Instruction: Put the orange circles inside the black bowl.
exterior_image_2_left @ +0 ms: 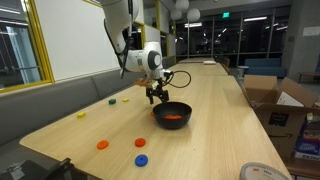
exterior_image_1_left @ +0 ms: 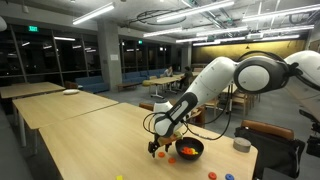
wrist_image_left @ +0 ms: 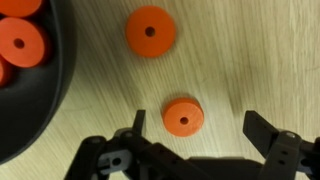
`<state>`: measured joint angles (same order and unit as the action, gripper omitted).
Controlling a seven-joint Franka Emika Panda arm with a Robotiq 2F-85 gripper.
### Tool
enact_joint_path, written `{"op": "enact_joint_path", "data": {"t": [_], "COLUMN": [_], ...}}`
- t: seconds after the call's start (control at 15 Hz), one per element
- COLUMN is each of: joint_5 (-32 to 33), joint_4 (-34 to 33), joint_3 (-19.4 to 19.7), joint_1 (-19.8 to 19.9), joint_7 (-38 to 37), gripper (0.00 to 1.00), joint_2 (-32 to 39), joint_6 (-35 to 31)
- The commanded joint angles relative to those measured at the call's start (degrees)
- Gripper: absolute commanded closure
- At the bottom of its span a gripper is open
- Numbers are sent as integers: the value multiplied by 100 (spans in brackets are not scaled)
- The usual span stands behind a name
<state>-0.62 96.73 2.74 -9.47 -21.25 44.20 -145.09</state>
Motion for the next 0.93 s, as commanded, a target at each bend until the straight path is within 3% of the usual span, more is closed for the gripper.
{"op": "enact_joint_path", "data": {"t": [0.0, 0.13, 0.27, 0.73, 0.87], "joint_5": [-128, -132, -127, -117, -84], "joint_4": [-272, -308, -330, -391, -357], "joint_3": [-86, -77, -67, -54, -15], "joint_1": [91, 87, 83, 80, 41], "joint_7": [157, 147, 139, 109, 52], "gripper": [0, 0, 28, 79, 75], "joint_2": [119, 146, 154, 137, 68], "joint_6": [162, 176, 193, 338, 414]}}
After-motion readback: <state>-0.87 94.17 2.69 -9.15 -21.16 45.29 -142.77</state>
